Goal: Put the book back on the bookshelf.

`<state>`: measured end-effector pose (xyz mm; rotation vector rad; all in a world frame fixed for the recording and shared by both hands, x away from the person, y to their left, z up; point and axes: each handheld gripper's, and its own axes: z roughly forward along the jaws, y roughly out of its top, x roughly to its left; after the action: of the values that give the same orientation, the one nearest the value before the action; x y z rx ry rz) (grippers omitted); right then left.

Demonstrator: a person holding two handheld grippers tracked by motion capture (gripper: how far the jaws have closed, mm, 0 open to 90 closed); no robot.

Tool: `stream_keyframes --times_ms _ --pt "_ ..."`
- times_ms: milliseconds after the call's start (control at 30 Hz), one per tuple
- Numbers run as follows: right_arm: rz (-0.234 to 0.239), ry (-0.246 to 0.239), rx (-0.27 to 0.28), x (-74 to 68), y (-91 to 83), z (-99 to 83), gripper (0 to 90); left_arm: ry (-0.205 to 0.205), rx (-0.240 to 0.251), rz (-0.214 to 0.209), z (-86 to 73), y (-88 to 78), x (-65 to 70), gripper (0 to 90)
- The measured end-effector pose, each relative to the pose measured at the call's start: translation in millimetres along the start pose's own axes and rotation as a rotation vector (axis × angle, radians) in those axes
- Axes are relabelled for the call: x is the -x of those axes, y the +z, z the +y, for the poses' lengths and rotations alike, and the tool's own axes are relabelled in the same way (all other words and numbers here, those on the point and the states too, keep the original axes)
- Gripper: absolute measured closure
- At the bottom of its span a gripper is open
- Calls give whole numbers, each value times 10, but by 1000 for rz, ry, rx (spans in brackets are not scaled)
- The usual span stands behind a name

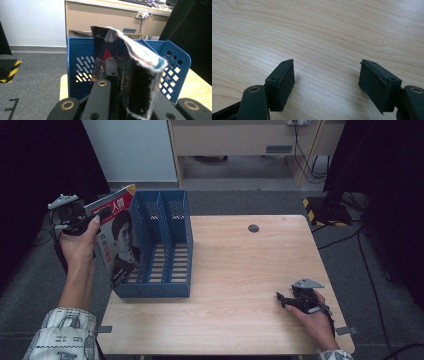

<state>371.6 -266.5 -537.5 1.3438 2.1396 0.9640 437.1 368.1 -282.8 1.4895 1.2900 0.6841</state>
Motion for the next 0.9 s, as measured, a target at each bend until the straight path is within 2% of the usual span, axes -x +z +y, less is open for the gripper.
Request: stream_keyframes --times_ms 167,300,633,900 --pt "0 0 0 0 0 0 285 2 29 8 13 -27 -7 865" --pt "0 0 0 0 0 0 284 7 87 -8 34 -53 -6 865" --pt "0 0 0 0 0 0 284 14 103 4 10 -2 -25 866" --pt "1 0 0 1 0 0 284 30 149 5 -57 24 -23 866"
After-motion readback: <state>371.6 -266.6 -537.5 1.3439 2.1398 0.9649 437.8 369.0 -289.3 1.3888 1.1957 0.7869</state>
